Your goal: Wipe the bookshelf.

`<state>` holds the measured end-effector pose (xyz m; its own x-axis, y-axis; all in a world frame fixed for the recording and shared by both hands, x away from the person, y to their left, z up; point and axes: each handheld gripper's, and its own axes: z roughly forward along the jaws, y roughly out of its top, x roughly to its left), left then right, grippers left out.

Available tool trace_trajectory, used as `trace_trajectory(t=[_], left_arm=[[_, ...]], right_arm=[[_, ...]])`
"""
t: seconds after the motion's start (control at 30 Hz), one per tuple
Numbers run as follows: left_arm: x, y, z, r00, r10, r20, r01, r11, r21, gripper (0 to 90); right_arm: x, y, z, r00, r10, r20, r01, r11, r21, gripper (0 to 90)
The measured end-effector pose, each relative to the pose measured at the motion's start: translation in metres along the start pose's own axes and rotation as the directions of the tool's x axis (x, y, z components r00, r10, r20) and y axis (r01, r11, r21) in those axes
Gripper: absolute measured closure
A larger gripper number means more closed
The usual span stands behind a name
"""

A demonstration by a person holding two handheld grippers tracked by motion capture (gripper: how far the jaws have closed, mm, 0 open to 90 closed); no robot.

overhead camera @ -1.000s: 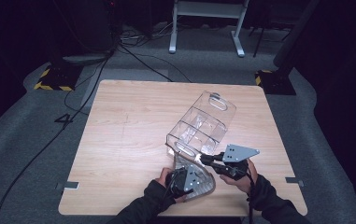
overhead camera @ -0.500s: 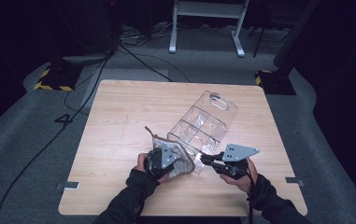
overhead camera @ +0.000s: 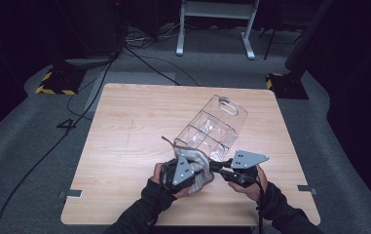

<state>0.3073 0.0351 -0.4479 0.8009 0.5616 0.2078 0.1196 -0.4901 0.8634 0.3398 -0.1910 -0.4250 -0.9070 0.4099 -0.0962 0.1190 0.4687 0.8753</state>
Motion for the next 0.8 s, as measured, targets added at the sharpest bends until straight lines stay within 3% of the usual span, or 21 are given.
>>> trace_trajectory(t=[0.03,0.13,0.23,0.33,0.4,0.47,0.7,0.8], left_arm=[[-0.002,-0.001,0.001,0.9999,0.01,-0.009,-0.01,0.9999,-0.003,64.2],[0.0,-0.006,0.003,0.9993,-0.02,0.03,0.02,0.9998,-0.003,64.8],[-0.008,-0.017,0.017,0.9978,0.038,0.055,-0.043,0.9956,0.083,65.6],[-0.01,-0.026,0.027,0.9954,0.055,0.079,-0.065,0.9899,0.126,66.0],[-0.004,-0.037,0.032,0.9951,0.023,0.096,-0.038,0.9861,0.162,66.2],[0.002,-0.041,0.033,0.9937,-0.013,0.111,-0.005,0.9879,0.155,66.3],[0.02,-0.046,0.024,0.995,-0.023,0.097,0.001,0.9769,0.214,66.1],[0.032,-0.052,0.018,0.9947,-0.051,0.089,0.029,0.9731,0.229,65.9]], right_arm=[[0.0,0.0,0.0,1.0,0.0,0.006,0.0,1.0,0.0,84.2],[-0.001,-0.001,-0.001,0.9999,0.011,0.009,-0.011,1.0,-0.003,84.4],[0.0,0.0,0.0,0.9999,0.006,0.01,-0.006,1.0,-0.004,84.3],[0.0,0.0,0.0,0.9999,0.004,0.014,-0.004,1.0,-0.003,84.4],[-0.001,0.0,-0.001,0.9997,-0.001,0.023,0.001,1.0,-0.001,84.5],[-0.001,-0.001,-0.001,0.9996,-0.003,0.029,0.003,1.0,0.001,84.7],[-0.005,-0.002,-0.002,0.9992,0.008,0.04,-0.008,1.0,-0.005,85.1],[-0.007,-0.002,-0.001,0.9989,0.01,0.046,-0.009,1.0,-0.005,85.3]])
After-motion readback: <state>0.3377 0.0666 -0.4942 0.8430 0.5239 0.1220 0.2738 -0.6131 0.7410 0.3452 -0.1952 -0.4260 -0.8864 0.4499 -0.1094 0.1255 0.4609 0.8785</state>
